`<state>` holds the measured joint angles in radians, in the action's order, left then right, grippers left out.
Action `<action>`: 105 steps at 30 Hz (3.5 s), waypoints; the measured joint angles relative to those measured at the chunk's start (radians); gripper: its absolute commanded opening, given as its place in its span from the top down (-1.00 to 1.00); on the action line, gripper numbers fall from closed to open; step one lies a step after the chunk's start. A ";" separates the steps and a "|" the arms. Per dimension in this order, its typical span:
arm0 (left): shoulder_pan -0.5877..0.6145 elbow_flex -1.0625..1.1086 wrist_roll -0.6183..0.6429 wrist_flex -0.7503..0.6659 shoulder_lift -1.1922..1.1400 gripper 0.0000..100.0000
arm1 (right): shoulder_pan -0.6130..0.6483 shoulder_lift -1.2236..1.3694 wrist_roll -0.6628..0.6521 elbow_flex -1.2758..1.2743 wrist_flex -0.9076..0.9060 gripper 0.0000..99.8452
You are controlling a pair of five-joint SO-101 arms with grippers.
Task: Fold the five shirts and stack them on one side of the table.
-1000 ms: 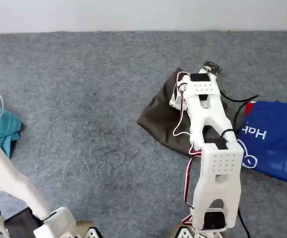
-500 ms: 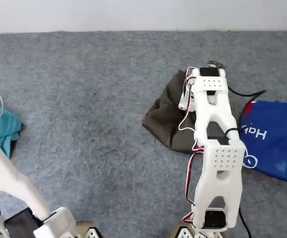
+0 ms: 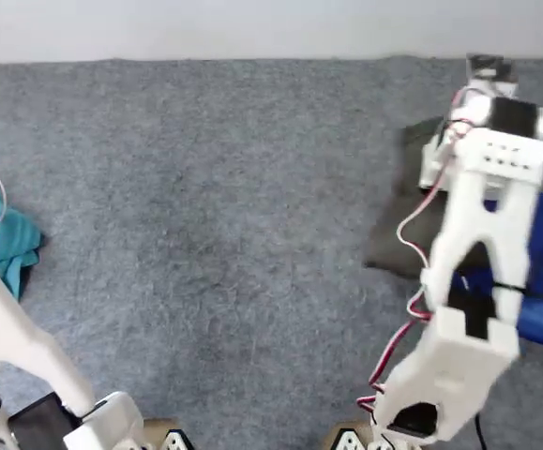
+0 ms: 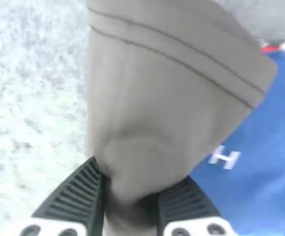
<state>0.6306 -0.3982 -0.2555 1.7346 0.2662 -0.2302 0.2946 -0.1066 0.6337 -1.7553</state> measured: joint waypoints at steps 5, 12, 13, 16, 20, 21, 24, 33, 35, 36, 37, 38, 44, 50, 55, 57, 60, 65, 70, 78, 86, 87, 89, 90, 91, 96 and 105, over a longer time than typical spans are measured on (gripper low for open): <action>0.000 0.000 0.000 0.000 0.000 0.97 | -0.115 -0.072 -0.124 0.000 0.000 0.98; 0.000 0.000 0.000 0.000 0.000 0.97 | -0.267 -0.040 -0.213 0.000 0.000 0.98; 0.000 0.000 0.000 0.000 0.000 0.97 | -0.287 -0.026 -0.224 0.000 0.000 0.98; 0.000 0.000 0.000 0.000 0.000 0.97 | -0.345 0.008 -0.262 0.000 0.000 0.98; 0.000 0.000 0.000 0.000 0.000 0.97 | -0.397 0.052 -0.356 0.000 0.000 0.60; 0.000 0.000 0.000 0.000 0.000 0.97 | -0.407 0.060 -0.377 0.000 0.000 0.45; -0.002 0.000 0.000 0.000 0.000 0.97 | -0.443 0.063 -0.399 0.023 0.000 0.10; 0.000 0.000 0.000 0.000 0.000 0.97 | -0.474 0.026 -0.411 0.207 0.000 0.47; 0.000 0.000 0.000 0.000 0.000 0.97 | -0.476 0.020 -0.411 0.216 0.000 0.70; 0.000 0.000 0.000 0.000 0.000 0.97 | -0.476 0.020 -0.411 0.216 0.000 0.84; 0.000 0.000 0.000 0.000 0.000 0.97 | -0.473 0.021 -0.411 0.215 0.000 0.98; 0.000 0.000 0.000 0.000 0.000 0.97 | -0.468 0.021 -0.411 0.206 0.000 0.99; 0.000 0.000 0.000 0.000 0.000 0.97 | -0.445 0.021 -0.414 0.106 -0.002 0.99; 0.000 0.000 0.000 0.000 0.000 0.97 | -0.462 0.160 -0.554 -0.009 0.081 0.98; 0.000 0.000 0.000 0.000 0.000 0.97 | -0.512 0.381 -0.595 -0.015 0.275 0.98; 0.000 0.000 0.000 0.000 0.000 0.97 | -0.516 0.390 -0.597 0.003 0.264 0.98; 0.000 0.000 0.000 0.000 0.000 0.97 | -0.517 0.387 -0.597 0.095 0.157 0.98; 0.000 0.000 0.000 0.000 0.000 0.97 | -0.497 0.295 -0.600 0.264 0.002 0.98; 0.000 0.000 0.000 0.000 0.000 0.97 | -0.491 0.184 -0.600 0.276 0.002 0.98; 0.000 0.000 0.000 0.000 0.000 0.97 | -0.489 0.242 -0.600 0.141 0.193 0.98; 0.000 0.000 0.000 0.000 0.000 0.97 | -0.489 0.462 -0.600 0.138 0.483 0.98; 0.000 0.000 0.000 0.000 0.000 0.97 | -0.489 0.459 -0.600 0.155 0.462 0.98; 0.000 0.000 0.000 0.000 0.000 0.97 | -0.489 0.439 -0.600 0.189 0.393 0.98; 0.000 0.000 0.000 0.000 0.000 0.97 | -0.486 0.420 -0.600 0.204 0.356 0.98; 0.000 0.000 0.000 0.000 0.000 0.97 | -0.483 0.397 -0.600 0.219 0.315 0.97; 0.000 0.000 0.000 0.000 0.000 0.97 | -0.454 0.313 -0.600 0.247 0.098 0.97; 0.000 0.000 0.000 0.000 0.000 0.96 | -0.439 0.219 -0.600 0.169 0.002 0.97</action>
<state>0.6306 -0.3982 -0.2555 1.7346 0.2662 -0.6690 0.5140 -0.7066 0.8025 -1.7538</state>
